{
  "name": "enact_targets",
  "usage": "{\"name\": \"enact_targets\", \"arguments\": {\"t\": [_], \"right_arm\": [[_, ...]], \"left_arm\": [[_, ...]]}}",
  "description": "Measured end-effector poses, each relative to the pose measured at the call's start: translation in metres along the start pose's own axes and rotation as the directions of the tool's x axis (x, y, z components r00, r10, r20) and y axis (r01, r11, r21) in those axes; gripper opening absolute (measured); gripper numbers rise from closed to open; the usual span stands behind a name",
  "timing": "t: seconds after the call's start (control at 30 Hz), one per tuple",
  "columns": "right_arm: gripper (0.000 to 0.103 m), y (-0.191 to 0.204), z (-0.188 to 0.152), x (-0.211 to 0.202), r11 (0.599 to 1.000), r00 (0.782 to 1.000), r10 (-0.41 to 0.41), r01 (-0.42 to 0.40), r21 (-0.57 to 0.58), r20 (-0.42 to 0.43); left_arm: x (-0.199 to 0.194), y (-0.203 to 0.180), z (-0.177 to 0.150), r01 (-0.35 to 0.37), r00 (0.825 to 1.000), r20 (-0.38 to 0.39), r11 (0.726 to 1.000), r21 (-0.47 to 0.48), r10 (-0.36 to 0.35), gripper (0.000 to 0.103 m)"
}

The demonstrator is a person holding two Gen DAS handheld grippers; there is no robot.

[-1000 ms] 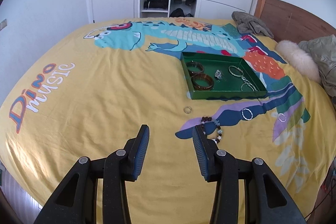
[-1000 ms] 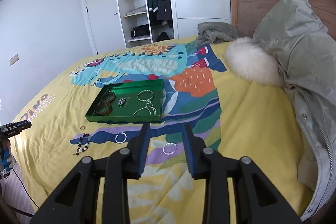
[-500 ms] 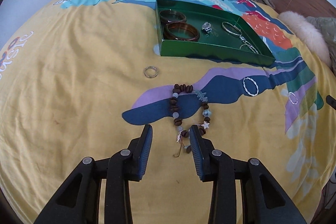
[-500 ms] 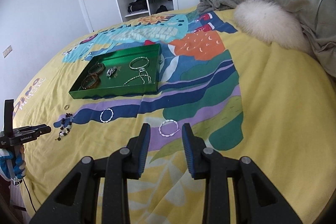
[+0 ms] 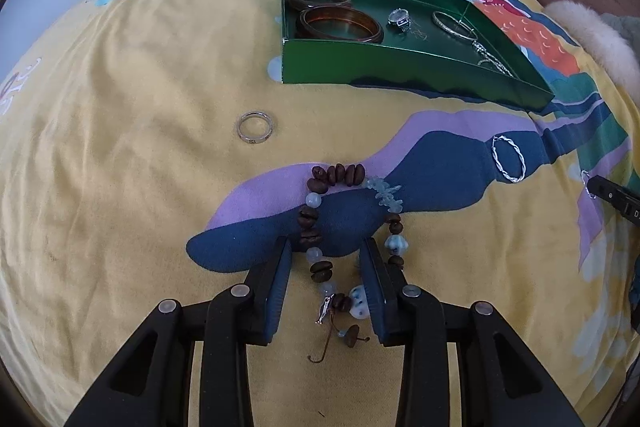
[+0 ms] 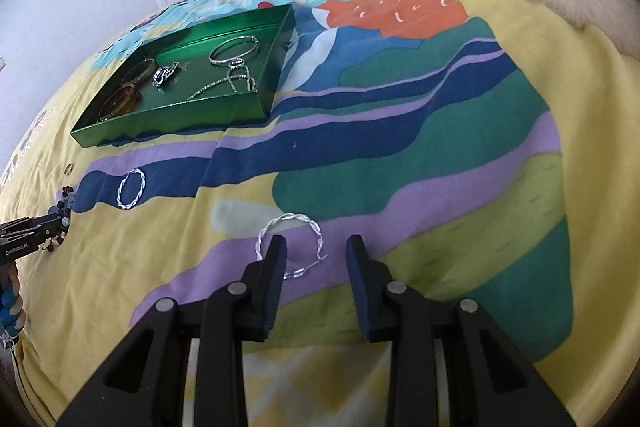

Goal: Organize jewelry
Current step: 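Grasp the beaded bracelet with the left tool while the right tool grasps the twisted silver hoop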

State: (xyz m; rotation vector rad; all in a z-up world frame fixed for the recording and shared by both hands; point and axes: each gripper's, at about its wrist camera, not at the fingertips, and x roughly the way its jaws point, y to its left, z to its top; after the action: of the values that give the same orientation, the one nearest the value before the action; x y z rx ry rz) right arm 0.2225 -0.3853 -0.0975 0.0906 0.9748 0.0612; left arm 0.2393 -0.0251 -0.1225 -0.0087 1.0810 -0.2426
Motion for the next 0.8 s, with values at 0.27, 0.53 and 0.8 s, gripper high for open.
{"name": "enact_targets", "arguments": {"t": [0.27,0.53,0.8], "right_arm": [[0.029,0.002,0.002,0.021,0.998,0.998,-0.026,0.023,-0.052,-0.05],[0.007,0.009,-0.001,0.018,0.995,0.999,-0.035,0.031,-0.091,-0.042],[0.006,0.018,-0.014,-0.011,0.996,0.999,-0.039,0.04,-0.077,0.019]], "left_arm": [[0.004,-0.002,0.0,-0.001,1.0,0.016,1.0,0.007,0.0,0.034],[0.001,-0.005,-0.003,0.018,0.999,0.034,1.0,-0.001,-0.018,0.01],[-0.013,-0.005,-0.009,0.023,0.998,0.055,1.0,-0.02,-0.022,0.01]]}}
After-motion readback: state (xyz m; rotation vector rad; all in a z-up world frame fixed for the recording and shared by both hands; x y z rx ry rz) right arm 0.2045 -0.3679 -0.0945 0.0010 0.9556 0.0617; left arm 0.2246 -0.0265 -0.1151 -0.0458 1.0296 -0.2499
